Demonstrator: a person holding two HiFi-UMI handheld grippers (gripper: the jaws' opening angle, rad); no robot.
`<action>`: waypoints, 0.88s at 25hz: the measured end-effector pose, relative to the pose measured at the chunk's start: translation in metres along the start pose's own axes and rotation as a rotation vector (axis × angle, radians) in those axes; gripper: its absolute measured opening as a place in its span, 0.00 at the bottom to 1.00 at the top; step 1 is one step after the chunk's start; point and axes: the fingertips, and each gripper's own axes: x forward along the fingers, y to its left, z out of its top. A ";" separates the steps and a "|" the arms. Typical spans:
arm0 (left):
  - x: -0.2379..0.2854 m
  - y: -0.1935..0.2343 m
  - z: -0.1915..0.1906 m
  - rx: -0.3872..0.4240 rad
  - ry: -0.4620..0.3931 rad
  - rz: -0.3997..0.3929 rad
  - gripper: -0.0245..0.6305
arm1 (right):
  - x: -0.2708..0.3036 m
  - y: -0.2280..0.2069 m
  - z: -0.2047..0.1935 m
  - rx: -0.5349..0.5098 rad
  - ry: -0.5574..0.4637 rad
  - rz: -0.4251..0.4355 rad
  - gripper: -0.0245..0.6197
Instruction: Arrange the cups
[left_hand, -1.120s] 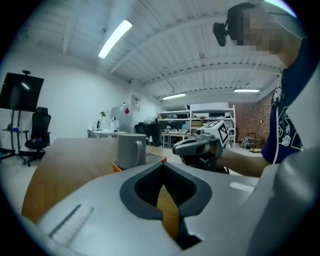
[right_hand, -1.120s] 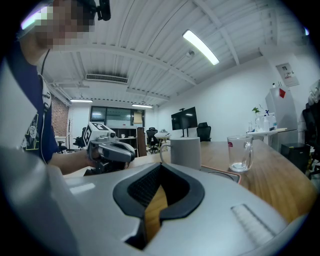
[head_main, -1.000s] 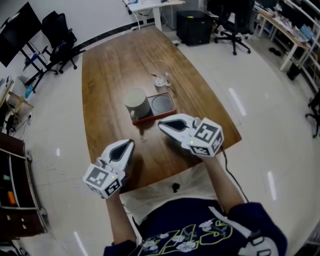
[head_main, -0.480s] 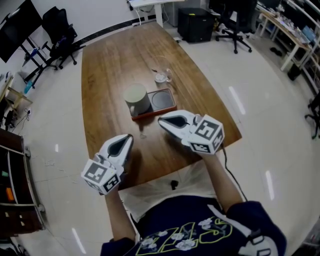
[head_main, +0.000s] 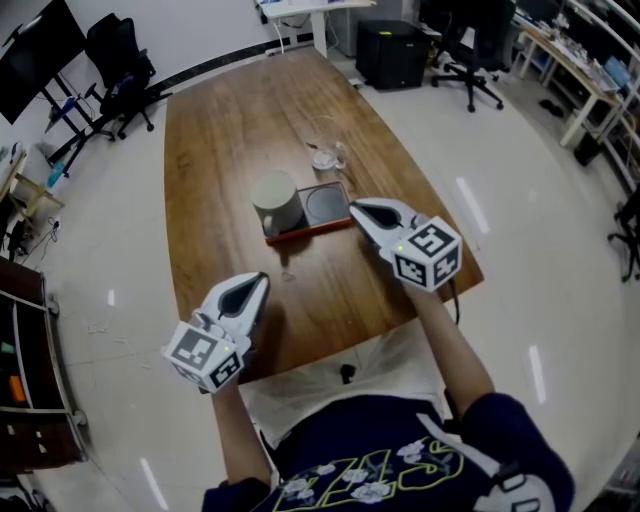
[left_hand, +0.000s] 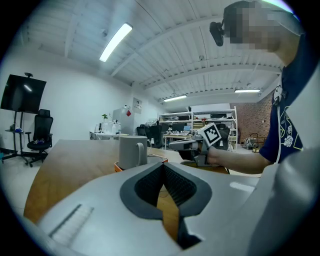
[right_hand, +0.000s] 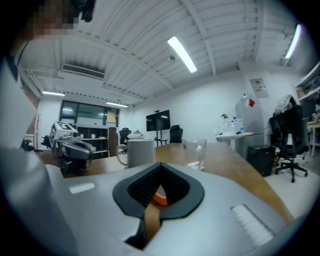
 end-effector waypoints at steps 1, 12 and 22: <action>0.000 0.000 0.000 0.000 0.000 0.001 0.04 | 0.002 -0.018 0.001 0.005 0.001 -0.037 0.04; -0.001 0.000 0.001 0.005 -0.001 -0.002 0.04 | 0.067 -0.099 0.013 0.020 0.043 -0.096 0.42; -0.001 -0.001 0.000 0.007 -0.003 -0.004 0.04 | 0.099 -0.111 0.010 0.032 0.105 -0.083 0.09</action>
